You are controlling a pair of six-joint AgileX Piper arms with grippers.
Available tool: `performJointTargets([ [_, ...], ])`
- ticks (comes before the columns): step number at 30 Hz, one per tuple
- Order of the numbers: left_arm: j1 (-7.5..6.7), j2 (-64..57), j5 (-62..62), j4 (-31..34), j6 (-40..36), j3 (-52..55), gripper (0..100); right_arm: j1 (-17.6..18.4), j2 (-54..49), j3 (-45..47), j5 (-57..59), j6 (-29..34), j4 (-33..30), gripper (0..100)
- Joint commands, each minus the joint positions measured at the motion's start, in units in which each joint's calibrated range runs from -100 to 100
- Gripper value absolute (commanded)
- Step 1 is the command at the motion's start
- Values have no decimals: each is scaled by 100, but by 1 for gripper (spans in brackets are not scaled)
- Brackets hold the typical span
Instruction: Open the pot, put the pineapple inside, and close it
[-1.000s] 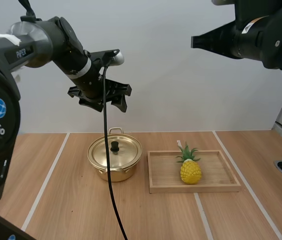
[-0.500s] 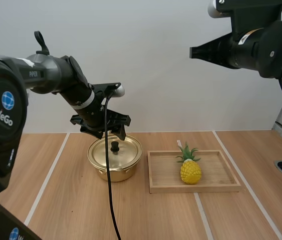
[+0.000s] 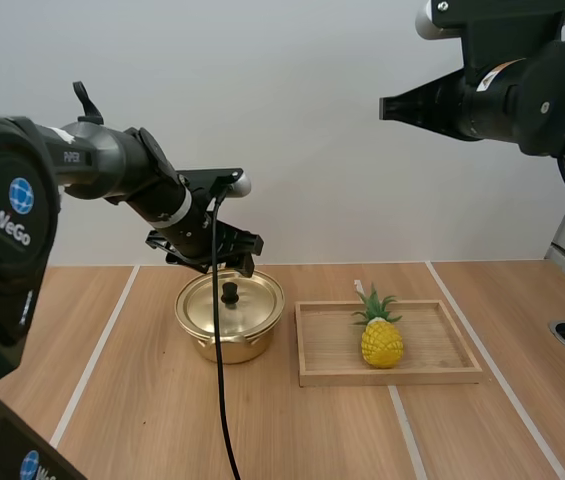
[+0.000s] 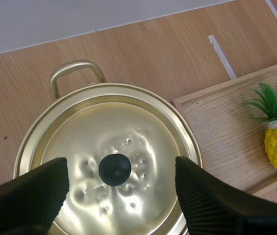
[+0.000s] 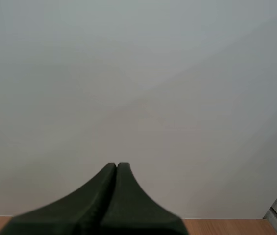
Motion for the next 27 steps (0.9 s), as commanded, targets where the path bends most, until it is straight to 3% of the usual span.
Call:
performJointTargets([
  [1, 21, 159, -128, -123, 24, 40, 100, -21, -44, 13, -43, -23, 32, 0],
  [27, 21, 949, -835, -280, 339, 68, 100, -21, -44, 13, 221, -23, 46, 0],
])
